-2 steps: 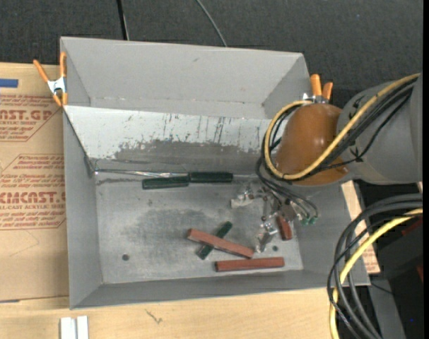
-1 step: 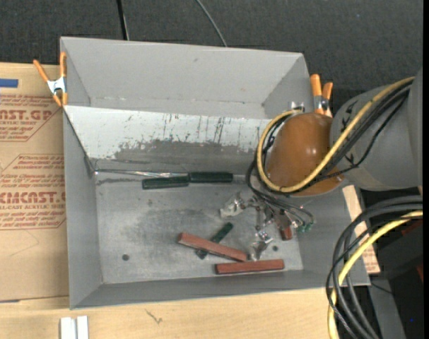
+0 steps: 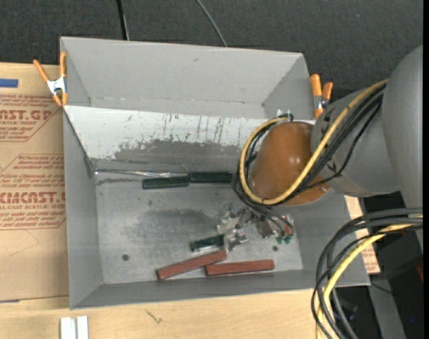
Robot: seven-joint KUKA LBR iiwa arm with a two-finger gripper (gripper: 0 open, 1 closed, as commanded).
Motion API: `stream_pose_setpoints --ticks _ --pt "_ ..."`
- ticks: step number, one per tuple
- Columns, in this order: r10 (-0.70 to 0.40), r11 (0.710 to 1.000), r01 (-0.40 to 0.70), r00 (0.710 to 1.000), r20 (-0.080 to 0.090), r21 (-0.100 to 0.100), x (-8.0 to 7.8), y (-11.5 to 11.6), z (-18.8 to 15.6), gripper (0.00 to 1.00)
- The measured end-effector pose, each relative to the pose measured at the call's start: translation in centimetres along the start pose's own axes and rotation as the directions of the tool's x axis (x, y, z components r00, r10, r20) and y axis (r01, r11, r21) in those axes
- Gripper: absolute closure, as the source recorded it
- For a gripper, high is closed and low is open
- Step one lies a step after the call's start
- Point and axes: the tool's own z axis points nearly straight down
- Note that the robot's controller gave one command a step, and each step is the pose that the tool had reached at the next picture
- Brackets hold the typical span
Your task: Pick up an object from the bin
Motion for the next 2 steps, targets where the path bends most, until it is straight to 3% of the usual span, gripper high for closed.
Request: stream_pose_setpoints --ticks 1,2 --pt "0.000 1.000 0.000 1.000 0.000 0.000 0.0 0.0 0.0 1.00" --pt "0.031 1.000 -0.031 0.999 -0.026 -0.005 -0.3 -2.1 -12.4 1.00"
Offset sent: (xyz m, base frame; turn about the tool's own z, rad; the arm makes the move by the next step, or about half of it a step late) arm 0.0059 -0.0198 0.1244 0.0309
